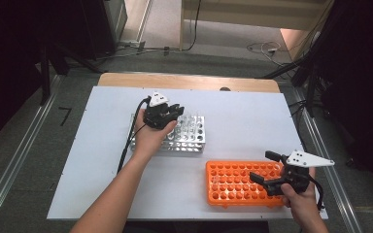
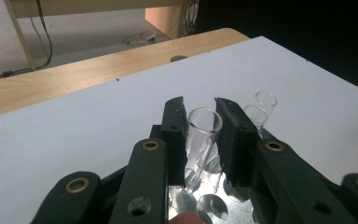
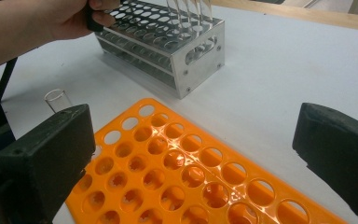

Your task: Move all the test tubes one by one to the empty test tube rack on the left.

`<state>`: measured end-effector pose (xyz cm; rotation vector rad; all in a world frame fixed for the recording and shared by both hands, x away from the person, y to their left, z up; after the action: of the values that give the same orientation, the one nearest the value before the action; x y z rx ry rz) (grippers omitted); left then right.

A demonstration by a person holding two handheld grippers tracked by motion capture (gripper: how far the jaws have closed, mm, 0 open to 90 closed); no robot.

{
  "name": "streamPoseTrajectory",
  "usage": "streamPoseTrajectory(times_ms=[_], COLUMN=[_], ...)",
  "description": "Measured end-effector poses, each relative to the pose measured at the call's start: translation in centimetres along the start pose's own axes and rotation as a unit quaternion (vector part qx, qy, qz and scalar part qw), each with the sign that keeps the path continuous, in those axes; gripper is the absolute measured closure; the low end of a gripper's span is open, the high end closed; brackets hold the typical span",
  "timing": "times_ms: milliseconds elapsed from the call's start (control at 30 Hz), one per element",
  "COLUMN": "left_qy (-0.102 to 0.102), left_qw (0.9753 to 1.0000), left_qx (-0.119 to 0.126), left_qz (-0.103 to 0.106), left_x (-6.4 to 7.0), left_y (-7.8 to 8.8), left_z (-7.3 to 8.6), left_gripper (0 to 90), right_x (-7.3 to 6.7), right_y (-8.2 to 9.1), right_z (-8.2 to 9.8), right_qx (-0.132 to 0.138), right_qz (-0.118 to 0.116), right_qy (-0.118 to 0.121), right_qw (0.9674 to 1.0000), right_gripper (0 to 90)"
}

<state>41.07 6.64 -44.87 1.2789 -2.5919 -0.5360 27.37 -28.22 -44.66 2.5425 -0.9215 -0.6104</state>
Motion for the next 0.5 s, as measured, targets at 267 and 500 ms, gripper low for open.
streamPoseTrajectory(times_ms=[267,500], left_qy=[0.007,0.012], left_qw=[0.9999,0.9996], left_qx=[-0.014,-0.019], left_qz=[0.004,0.014], left_x=[0.01,0.12], left_y=[0.01,0.55], left_z=[0.30,0.35], left_gripper=[72.4,61.4], right_x=[-0.06,-0.13], right_y=[-0.06,-0.16], right_z=[-0.01,0.02], right_qx=[0.000,-0.002], right_qz=[0.000,-0.001], right_qy=[0.001,0.002], right_qw=[1.0000,1.0000], right_gripper=[0.0,0.0])
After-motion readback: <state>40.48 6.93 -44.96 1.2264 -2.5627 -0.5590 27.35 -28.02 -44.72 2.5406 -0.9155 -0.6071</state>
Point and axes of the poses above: each handheld gripper's, and its own axes: y roughly backward along the jaws, z roughly out of its underside, x roughly to its right, the point moved 4 cm from there along -y, roughly forward along the jaws, and after that the axes turned 8 degrees about -y, right-handed, at the moved point
